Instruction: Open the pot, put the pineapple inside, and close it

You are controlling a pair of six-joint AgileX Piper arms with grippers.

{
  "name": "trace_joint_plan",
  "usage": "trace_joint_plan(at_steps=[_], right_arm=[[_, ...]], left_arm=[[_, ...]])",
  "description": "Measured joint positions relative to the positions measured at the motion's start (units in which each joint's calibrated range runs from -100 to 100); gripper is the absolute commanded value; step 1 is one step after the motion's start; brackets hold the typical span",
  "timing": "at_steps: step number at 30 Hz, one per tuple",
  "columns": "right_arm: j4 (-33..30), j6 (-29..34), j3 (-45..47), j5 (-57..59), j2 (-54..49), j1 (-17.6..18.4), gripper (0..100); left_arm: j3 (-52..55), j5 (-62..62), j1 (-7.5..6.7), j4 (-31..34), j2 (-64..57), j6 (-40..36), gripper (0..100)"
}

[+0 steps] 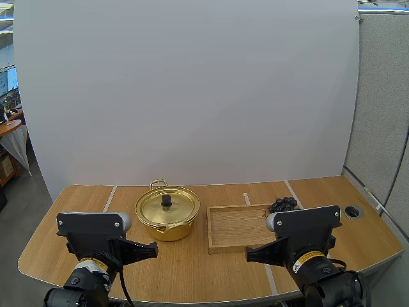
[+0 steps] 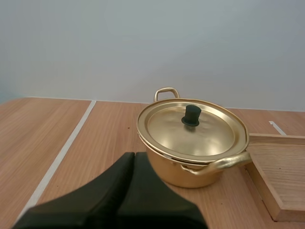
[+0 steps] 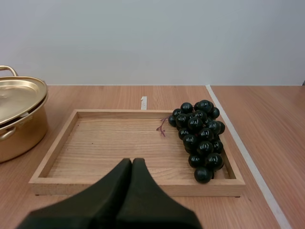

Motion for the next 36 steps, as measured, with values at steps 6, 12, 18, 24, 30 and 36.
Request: trace_joint_plan(at_steps=[6, 12, 18, 24, 30, 36], right_arm=[[0.13, 0.00, 0.00, 0.00, 0.00, 0.00, 0], [0.36, 0.00, 0.00, 0.00, 0.00, 0.00, 0], [0.36, 0.00, 0.00, 0.00, 0.00, 0.00, 0], [0.36, 0.00, 0.00, 0.00, 0.00, 0.00, 0], [0.36, 0.00, 0.00, 0.00, 0.00, 0.00, 0], [0.36, 0.00, 0.00, 0.00, 0.00, 0.00, 0]], left_arm=[[0.00, 0.51, 0.00, 0.12, 0.00, 0.00, 0], [0.00, 0.51, 0.00, 0.12, 0.00, 0.00, 0], [0.00, 0.51, 0.00, 0.12, 0.00, 0.00, 0], [0.00, 0.51, 0.00, 0.12, 0.00, 0.00, 0], [0.00, 0.51, 0.00, 0.12, 0.00, 0.00, 0], [0.00, 0.51, 0.00, 0.12, 0.00, 0.00, 0]])
